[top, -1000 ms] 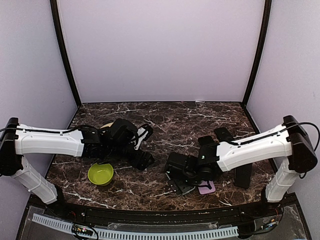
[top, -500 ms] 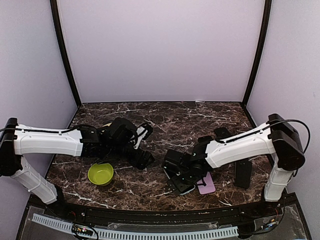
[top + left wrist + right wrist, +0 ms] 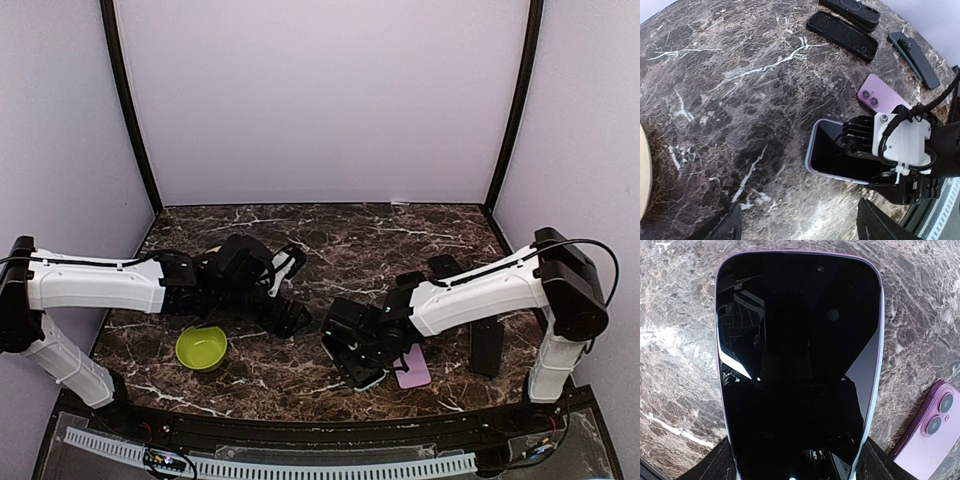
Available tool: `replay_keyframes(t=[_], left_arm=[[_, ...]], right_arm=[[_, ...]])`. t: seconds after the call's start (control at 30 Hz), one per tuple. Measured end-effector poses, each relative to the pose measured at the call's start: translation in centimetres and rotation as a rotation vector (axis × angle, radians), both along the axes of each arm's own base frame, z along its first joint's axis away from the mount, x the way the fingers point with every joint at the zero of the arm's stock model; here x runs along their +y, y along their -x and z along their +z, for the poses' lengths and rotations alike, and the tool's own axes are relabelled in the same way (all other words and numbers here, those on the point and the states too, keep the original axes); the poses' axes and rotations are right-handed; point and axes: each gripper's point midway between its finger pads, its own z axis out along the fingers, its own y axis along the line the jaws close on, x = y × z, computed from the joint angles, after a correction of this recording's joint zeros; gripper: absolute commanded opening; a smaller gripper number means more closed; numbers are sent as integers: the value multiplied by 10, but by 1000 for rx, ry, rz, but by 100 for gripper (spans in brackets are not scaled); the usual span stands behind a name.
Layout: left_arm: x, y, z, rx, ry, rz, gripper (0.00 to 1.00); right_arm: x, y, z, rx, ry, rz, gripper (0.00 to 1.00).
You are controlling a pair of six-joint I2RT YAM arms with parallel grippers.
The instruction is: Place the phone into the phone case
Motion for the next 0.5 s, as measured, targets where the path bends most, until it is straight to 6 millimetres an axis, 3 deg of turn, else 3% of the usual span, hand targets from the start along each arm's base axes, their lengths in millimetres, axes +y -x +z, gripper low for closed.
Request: replay_keyframes(t=[0.17,0.3,0.4,0.5], left_arm=[[-11,5,-7,45,131,17,88],[-11,13,-27,99,240,61,93],[-14,14,-27,114,340,85,94],[-25,10,-6,101,457,80,94]], right_arm=[[0,-1,3,-31,-31,3,34],[0,-3,10,-92,-86,19,33],[4,-9,34,-191,-168,31,32],[17,-13,73,-302,-281,42,31]])
